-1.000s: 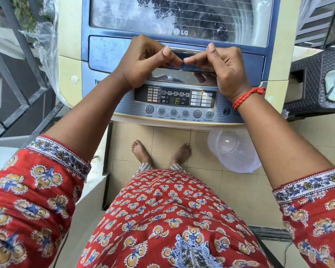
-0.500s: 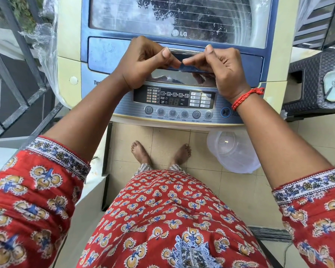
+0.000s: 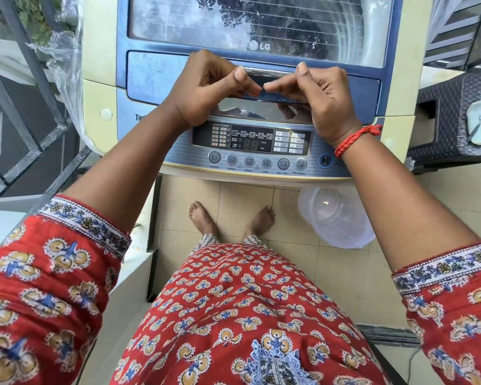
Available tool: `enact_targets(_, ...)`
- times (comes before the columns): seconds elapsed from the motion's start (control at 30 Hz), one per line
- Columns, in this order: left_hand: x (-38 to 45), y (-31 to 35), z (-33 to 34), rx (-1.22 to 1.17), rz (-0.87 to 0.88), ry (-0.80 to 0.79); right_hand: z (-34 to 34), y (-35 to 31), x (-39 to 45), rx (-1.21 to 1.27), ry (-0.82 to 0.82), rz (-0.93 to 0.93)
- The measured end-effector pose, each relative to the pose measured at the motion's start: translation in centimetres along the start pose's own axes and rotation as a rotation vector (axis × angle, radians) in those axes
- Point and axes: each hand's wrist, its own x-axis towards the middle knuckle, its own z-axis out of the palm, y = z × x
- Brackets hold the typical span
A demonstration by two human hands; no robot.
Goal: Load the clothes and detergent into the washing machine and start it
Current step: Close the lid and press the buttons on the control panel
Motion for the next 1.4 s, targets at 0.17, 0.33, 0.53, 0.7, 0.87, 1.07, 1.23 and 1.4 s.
enact_targets(0.17, -0.04, -0.03, 0.03, -0.006, -0.002, -0.003, 0.13, -0.22, 0.00, 0.027, -0.010, -0.011)
enact_targets(0.33, 0.00, 0.00, 0.08, -0.012, 0.007, -0.004, 0.11, -0.36, -0.02, 0.040, -0.015, 0.000)
enact_targets(0.53, 0.06, -0.05, 0.02, -0.013, 0.006, -0.008, -0.05, -0.75, -0.10, 0.064, -0.037, 0.012)
enact_targets(0.7, 0.10, -0.15, 0.03, -0.014, 0.012, -0.007, -0.03, -0.78, -0.15, 0.081, -0.049, 0.017)
enact_targets(0.87, 0.12, -0.16, 0.01, -0.013, 0.015, -0.008, -0.08, -0.81, -0.15, 0.085, -0.052, 0.001)
enact_targets(1.07, 0.11, -0.25, -0.07, -0.013, 0.015, -0.013, -0.07, -0.74, -0.18, 0.094, -0.042, -0.001)
enact_targets(1.23, 0.07, -0.26, 0.01, -0.022, 0.004, -0.016, -0.07, -0.71, -0.12, 0.094, -0.043, -0.007)
enact_targets(1.4, 0.11, -0.18, 0.01, -0.019, 0.010, -0.020, -0.15, -0.66, -0.10, 0.084, -0.053, -0.022)
